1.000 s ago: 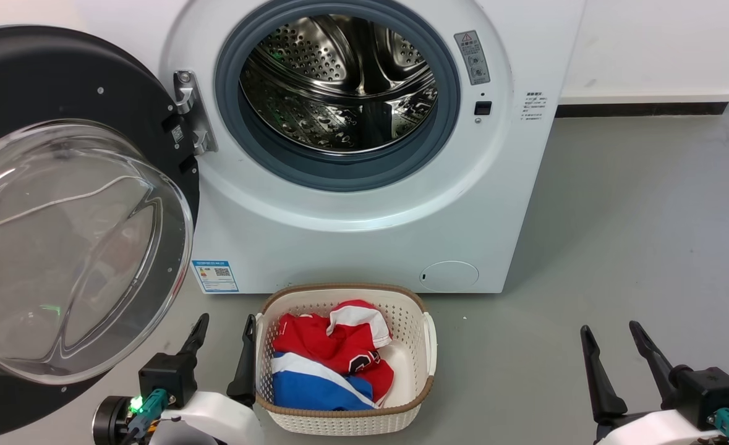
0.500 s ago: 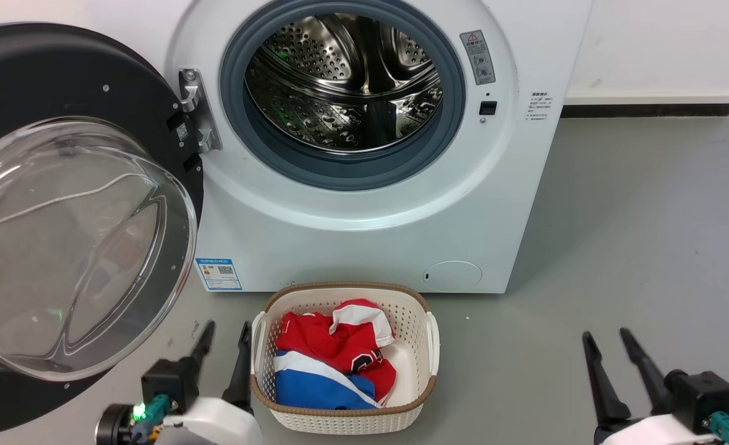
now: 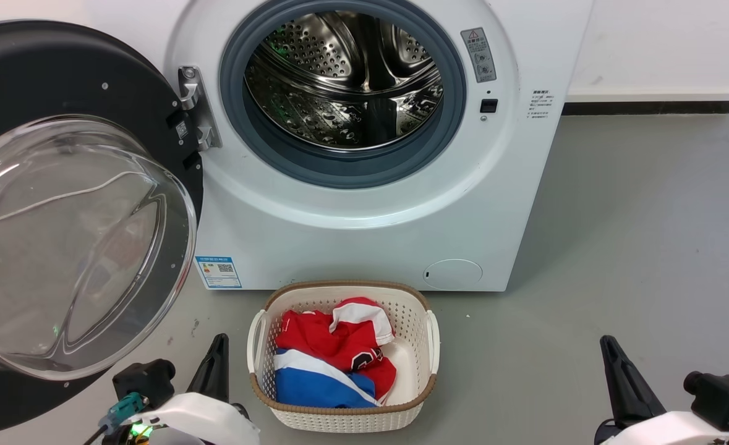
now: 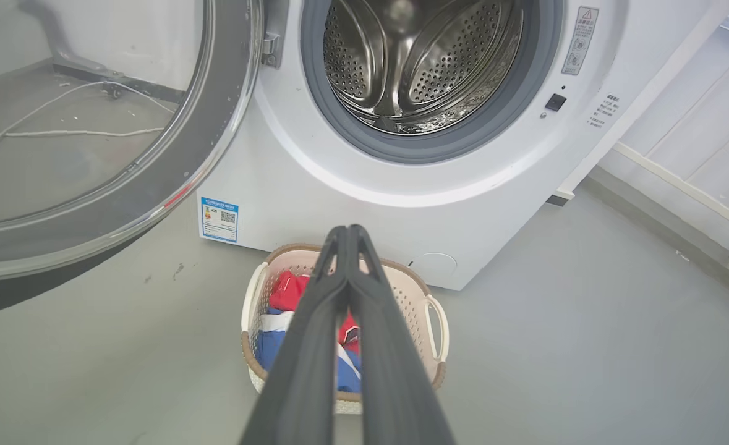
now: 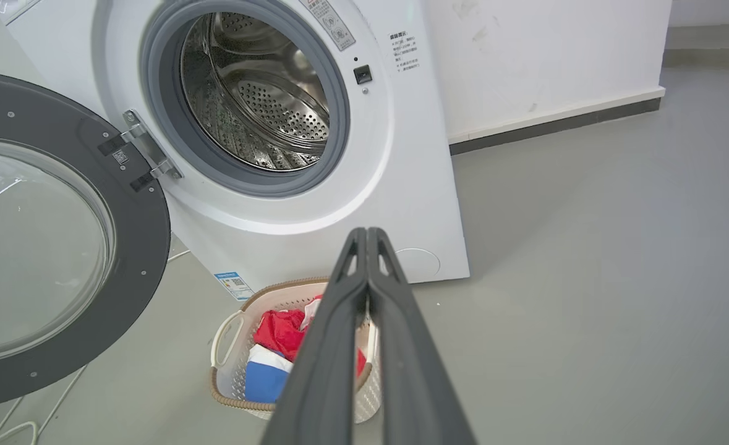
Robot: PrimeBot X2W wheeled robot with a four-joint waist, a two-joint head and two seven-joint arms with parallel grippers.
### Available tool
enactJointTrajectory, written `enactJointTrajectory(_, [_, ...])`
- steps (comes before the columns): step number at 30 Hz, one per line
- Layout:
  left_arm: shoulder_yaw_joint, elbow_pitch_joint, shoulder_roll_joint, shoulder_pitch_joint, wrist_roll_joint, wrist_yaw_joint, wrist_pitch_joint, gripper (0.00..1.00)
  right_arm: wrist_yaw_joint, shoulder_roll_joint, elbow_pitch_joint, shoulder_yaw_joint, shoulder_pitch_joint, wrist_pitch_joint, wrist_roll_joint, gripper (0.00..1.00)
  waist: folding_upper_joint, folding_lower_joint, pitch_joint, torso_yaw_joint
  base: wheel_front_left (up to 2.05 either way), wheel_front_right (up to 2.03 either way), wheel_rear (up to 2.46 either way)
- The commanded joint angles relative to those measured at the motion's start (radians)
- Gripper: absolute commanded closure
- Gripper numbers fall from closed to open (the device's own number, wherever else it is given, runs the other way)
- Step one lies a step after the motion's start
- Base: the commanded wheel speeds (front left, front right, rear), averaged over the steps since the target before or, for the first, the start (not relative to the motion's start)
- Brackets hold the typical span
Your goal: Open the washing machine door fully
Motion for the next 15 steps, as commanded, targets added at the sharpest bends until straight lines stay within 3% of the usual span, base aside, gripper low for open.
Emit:
enactJointTrajectory(1, [0.018,-0.013,0.0,-0.027,-0.025,-0.007,0.004,1.0,0.0,-0.007,-0.009,-0.003,-0.033,0.001,0.037,1.0,-0.0001,0.0,0.0,0.0,0.0,0.0,0.0])
enactJointTrajectory(15, [0.096,-0.01,-0.038,-0.037,-0.208,-0.058,0.061,1.0,0.0,-0.014,0.027,-0.009,-0.073,0.026,0.284,1.0,-0.0001,0.0,0.006,-0.001,0.0,0.0,0.0])
